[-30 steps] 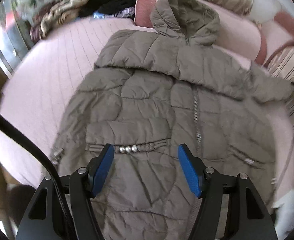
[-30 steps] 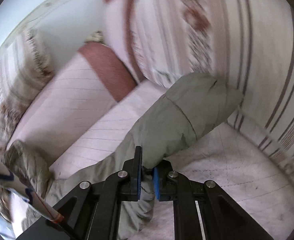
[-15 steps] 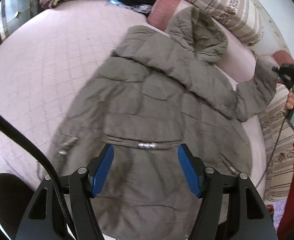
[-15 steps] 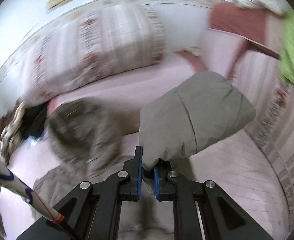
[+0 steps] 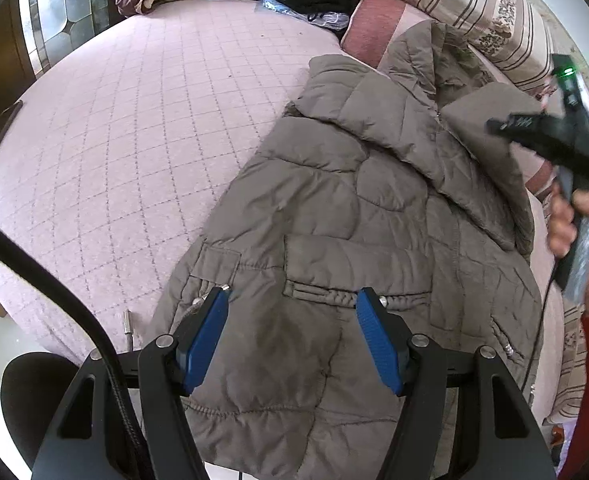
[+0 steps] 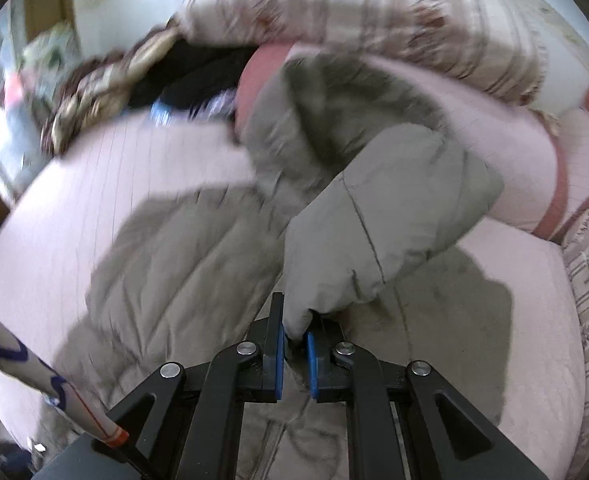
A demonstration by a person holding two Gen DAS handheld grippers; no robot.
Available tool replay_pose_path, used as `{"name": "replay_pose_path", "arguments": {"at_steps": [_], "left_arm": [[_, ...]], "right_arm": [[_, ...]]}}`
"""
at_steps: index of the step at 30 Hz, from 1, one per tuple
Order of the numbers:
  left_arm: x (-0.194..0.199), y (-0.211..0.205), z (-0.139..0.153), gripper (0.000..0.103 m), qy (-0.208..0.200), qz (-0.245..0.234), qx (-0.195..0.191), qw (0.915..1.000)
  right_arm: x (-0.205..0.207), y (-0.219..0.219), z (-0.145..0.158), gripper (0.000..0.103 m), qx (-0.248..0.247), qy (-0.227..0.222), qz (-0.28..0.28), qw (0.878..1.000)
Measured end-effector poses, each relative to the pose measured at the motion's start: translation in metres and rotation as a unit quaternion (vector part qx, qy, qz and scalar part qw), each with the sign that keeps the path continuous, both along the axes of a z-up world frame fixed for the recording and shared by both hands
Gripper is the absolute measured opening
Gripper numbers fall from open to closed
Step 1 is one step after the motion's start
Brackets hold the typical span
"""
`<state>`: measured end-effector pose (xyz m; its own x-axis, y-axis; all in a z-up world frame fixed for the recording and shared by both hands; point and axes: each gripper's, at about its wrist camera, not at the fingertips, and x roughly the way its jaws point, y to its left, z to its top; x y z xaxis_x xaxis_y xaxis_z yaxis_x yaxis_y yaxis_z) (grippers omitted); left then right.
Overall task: Fold large clothes
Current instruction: 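Lay the sleeve across the coat front and open the right tool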
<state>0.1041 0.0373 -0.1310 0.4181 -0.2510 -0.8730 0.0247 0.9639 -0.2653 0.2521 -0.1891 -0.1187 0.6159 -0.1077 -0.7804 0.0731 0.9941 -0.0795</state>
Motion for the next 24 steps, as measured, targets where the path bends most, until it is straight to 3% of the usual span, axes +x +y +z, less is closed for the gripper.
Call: {"name": "replay_pose_path", "arguments": {"at_steps": [4,9,14,15,19,24], "left_arm": [[0.000,-0.003,-0.003,0.066,0.002,0.000,0.011,0.9999],[-0.002,-0.007,-0.003,0.066,0.001,0.001,0.027,0.9996],[-0.007,-0.007,0.000,0.065,-0.003,0.000,0.032,0.9995],[-0.008,-0.007,0.000,0.065,-0.003,0.000,0.033,0.9995],[-0.011,-0.007,0.000,0.065,-0.003,-0.001,0.032,0.9995],[-0.010,-0.003,0.001,0.066,-0.006,-0.002,0.037,0.9993]], "right_arm": [[-0.004,0.018,-0.031,0.012,-0.036,0.021,0.024,0.999],[-0.020,0.022,-0.040,0.023,0.006,0.044,0.044,0.998],[-0.068,0.031,-0.022,0.058,0.002,0.022,0.075,0.997],[-0.077,0.033,-0.018,0.060,0.001,0.018,0.082,0.996],[-0.121,0.035,0.007,0.062,0.001,-0.012,0.099,0.995],[-0.122,-0.002,0.020,0.063,0.009,-0.029,0.021,0.999]]}}
